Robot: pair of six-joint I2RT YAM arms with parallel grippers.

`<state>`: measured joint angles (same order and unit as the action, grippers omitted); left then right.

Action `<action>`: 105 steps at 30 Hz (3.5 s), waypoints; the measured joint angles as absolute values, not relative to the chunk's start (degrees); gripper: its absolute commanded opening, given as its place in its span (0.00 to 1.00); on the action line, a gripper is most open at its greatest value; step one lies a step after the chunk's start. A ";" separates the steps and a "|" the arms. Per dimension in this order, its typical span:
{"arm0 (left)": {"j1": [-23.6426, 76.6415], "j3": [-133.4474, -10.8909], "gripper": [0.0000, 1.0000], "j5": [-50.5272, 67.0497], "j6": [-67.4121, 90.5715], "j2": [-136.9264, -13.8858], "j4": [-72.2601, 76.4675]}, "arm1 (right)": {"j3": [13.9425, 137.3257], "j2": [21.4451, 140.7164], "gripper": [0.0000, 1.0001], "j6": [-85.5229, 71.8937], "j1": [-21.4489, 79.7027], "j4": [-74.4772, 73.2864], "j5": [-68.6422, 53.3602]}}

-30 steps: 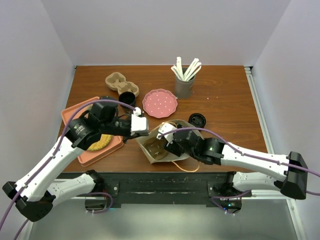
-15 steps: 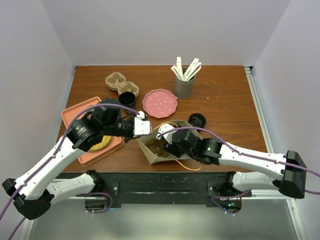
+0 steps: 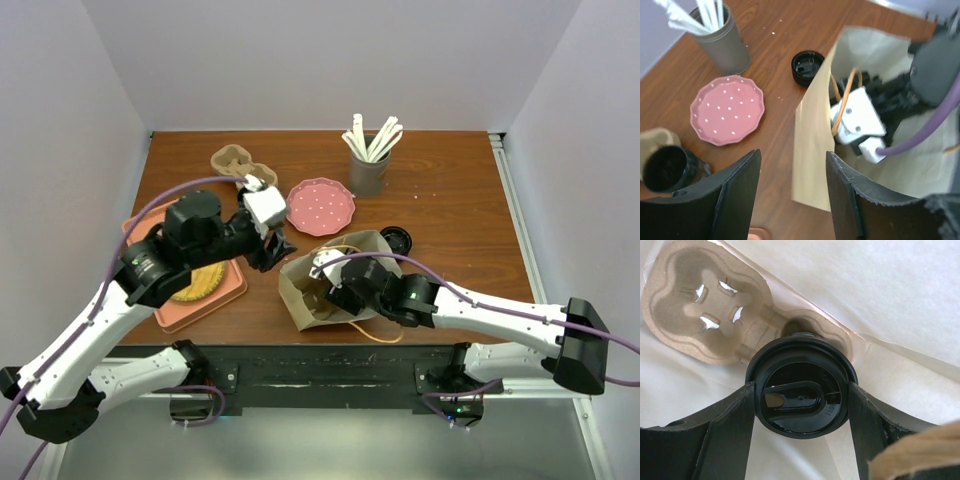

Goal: Pack the takeout coffee

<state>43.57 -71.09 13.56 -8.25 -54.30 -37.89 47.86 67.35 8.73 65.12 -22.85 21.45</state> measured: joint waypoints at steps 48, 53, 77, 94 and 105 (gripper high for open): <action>43.97 -88.66 0.34 9.13 45.23 -68.58 -65.32 | 48.10 65.95 0.47 2.87 65.12 -23.97 23.24; 43.97 -87.79 0.24 8.43 37.56 -69.14 -61.32 | 48.10 65.17 0.47 2.11 65.12 -24.23 23.22; 43.97 -77.78 0.43 18.46 18.06 -62.13 -52.56 | 48.10 65.25 0.47 -1.87 65.12 -24.21 23.68; 44.07 -72.86 0.00 22.59 4.16 -60.23 -46.85 | 43.64 61.30 0.47 -4.23 65.12 -20.14 24.45; 45.54 -72.38 0.00 21.82 -10.55 -57.67 -46.50 | 42.02 60.07 0.48 -3.90 64.71 -14.31 19.97</action>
<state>45.54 -72.38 21.82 -10.55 -57.67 -46.50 42.02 60.07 -3.90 64.71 -14.31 19.97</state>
